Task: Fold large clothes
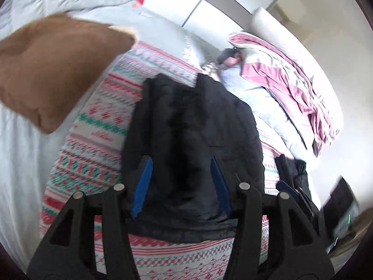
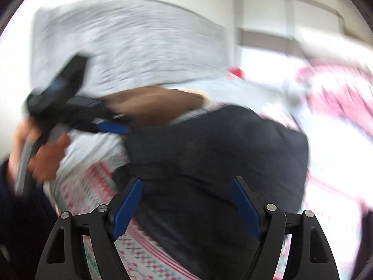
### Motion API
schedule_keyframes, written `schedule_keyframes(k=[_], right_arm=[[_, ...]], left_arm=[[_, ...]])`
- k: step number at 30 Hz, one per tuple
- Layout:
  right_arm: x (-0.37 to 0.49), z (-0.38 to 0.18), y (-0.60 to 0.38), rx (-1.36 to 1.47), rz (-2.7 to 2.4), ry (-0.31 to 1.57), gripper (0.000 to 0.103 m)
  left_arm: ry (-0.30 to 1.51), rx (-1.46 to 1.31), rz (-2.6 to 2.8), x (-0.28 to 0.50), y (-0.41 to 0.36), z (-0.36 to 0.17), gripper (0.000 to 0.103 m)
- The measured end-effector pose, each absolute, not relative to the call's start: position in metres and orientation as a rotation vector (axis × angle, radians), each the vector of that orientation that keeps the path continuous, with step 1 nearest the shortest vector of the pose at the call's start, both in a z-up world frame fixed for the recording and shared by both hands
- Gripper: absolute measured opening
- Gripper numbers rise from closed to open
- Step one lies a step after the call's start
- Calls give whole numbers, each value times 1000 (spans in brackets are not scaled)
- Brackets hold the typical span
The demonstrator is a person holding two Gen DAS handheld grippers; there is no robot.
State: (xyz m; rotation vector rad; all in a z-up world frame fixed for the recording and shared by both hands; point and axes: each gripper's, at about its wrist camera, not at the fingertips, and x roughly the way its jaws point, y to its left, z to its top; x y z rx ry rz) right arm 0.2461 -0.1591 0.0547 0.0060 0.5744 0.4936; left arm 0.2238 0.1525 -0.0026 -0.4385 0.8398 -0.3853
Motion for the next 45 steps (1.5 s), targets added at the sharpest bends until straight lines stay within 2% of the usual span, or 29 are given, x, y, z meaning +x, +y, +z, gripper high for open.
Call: schedule_keyframes(k=[3, 4, 5, 6, 7, 10, 11, 12, 13, 18, 28, 40, 43, 45], right_arm=[[271, 38, -192, 222, 488, 673, 79], [275, 34, -197, 254, 486, 691, 79], [281, 29, -201, 280, 486, 708, 77], [284, 25, -200, 291, 488, 730, 72], [286, 24, -198, 285, 486, 745, 69], [287, 23, -190, 224, 483, 769, 45], [291, 21, -197, 221, 484, 777, 30], [291, 21, -199, 227, 493, 782, 21], [291, 23, -203, 231, 506, 781, 19], [284, 21, -201, 202, 532, 771, 18], [293, -9, -171, 116, 517, 877, 17], [297, -19, -169, 65, 483, 902, 17], [293, -5, -170, 42, 486, 896, 19], [289, 12, -177, 46, 495, 861, 29]], left_arm=[[846, -336, -377, 228, 121, -1, 53], [858, -273, -339, 230, 110, -4, 48], [869, -224, -305, 231, 103, -6, 24], [888, -179, -274, 232, 96, -11, 12], [918, -158, -255, 234, 93, -17, 10], [955, -189, -247, 228, 98, -21, 6], [955, -197, -252, 223, 100, -18, 6], [951, -197, -258, 216, 102, -14, 6], [948, -191, -261, 209, 103, -12, 6], [954, -134, -239, 184, 107, -17, 6], [1052, -95, -195, 198, 110, -58, 6], [1010, -131, -212, 194, 117, -29, 11], [944, -159, -213, 196, 125, -10, 18], [880, -155, -196, 199, 130, 2, 21]])
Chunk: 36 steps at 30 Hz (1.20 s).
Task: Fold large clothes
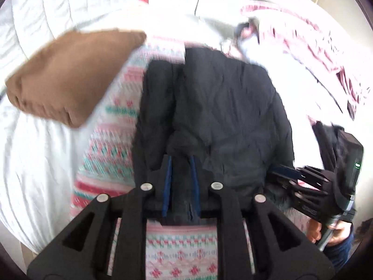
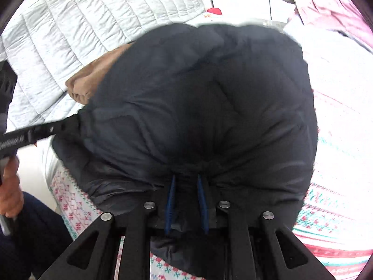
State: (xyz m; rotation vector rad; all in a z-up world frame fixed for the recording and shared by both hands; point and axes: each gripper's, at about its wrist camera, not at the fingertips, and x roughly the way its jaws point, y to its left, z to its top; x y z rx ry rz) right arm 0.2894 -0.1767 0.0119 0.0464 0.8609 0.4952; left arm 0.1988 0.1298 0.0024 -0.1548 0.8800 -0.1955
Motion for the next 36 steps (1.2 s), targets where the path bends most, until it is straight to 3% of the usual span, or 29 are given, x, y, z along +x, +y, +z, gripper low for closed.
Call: schedule_keyframes(k=[1, 3, 5, 11, 19, 27, 36], right_arm=[[288, 21, -184, 66, 494, 828, 32], [288, 40, -202, 118, 475, 755, 50], [295, 54, -219, 150, 418, 699, 57], [352, 54, -244, 295, 399, 734, 58], [430, 46, -224, 225, 328, 784, 58], [470, 8, -182, 68, 313, 915, 59], [471, -15, -176, 22, 293, 938, 59]], left_arm=[[845, -153, -187, 202, 132, 9, 21], [802, -165, -200, 211, 132, 20, 23], [783, -159, -264, 227, 120, 29, 27], [794, -102, -350, 284, 66, 36, 31], [873, 0, -253, 355, 47, -16, 31], [908, -18, -222, 363, 64, -46, 31], [917, 20, -192, 367, 55, -64, 31]])
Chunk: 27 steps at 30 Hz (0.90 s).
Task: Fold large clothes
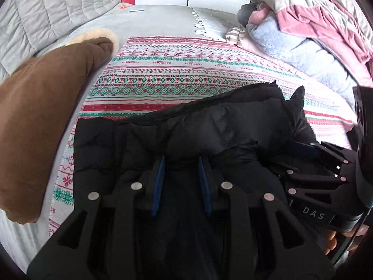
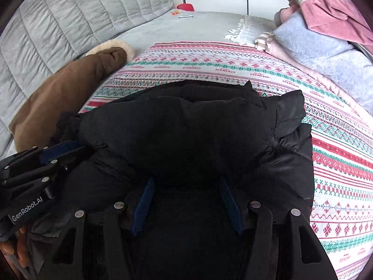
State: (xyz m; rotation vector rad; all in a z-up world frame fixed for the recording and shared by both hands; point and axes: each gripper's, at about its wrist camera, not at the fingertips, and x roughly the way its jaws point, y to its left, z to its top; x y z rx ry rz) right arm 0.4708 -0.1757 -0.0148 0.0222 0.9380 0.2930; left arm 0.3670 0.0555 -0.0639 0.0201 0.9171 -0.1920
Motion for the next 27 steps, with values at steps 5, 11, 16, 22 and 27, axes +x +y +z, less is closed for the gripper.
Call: schedule_keyframes(k=[5, 11, 16, 22, 27], right_arm=[[466, -10, -181, 40, 303, 903, 60], [432, 22, -216, 129, 326, 863, 78], [404, 21, -271, 319, 271, 893, 85], [385, 3, -314, 533, 251, 955, 85], [366, -3, -329, 647, 325, 970, 85]], left_arm=[[916, 22, -200, 367, 56, -65, 31], [937, -65, -249, 350, 76, -39, 45], [934, -202, -284, 319, 107, -18, 61], [1030, -277, -279, 301, 136, -33, 61], [1067, -291, -318, 283, 150, -44, 64]])
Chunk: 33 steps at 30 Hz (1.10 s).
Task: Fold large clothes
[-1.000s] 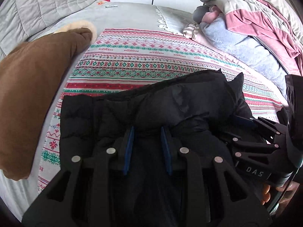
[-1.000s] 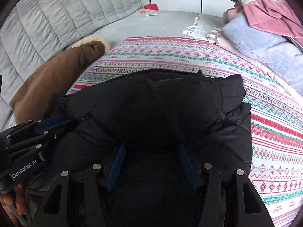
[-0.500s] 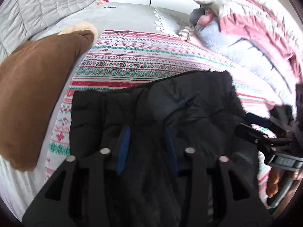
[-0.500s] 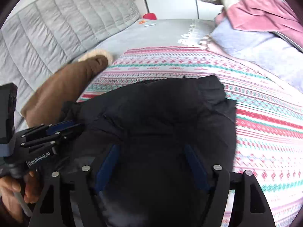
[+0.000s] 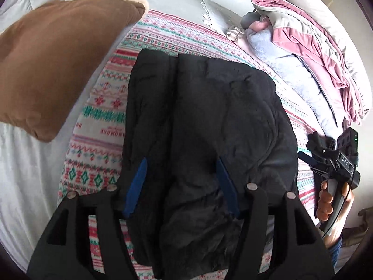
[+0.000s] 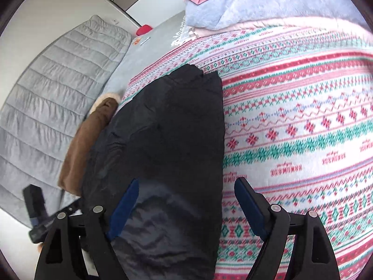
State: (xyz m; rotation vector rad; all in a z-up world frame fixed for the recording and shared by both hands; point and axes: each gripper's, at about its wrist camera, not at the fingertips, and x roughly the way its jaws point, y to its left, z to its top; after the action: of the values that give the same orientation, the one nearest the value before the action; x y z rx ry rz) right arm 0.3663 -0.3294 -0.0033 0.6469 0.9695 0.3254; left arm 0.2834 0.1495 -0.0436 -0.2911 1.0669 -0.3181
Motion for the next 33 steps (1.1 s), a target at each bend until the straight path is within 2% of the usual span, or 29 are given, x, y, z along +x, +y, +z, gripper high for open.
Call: schedule_keyframes(k=[14, 24, 33], right_arm=[[357, -32, -339, 821, 397, 1013, 85], [359, -59, -316, 826, 462, 1067, 85], [361, -60, -297, 809, 465, 1051, 86]], left_arm=[[1108, -338, -396, 252, 153, -74, 78], [1101, -380, -422, 249, 154, -80, 79], [1091, -328, -428, 249, 141, -82, 80]])
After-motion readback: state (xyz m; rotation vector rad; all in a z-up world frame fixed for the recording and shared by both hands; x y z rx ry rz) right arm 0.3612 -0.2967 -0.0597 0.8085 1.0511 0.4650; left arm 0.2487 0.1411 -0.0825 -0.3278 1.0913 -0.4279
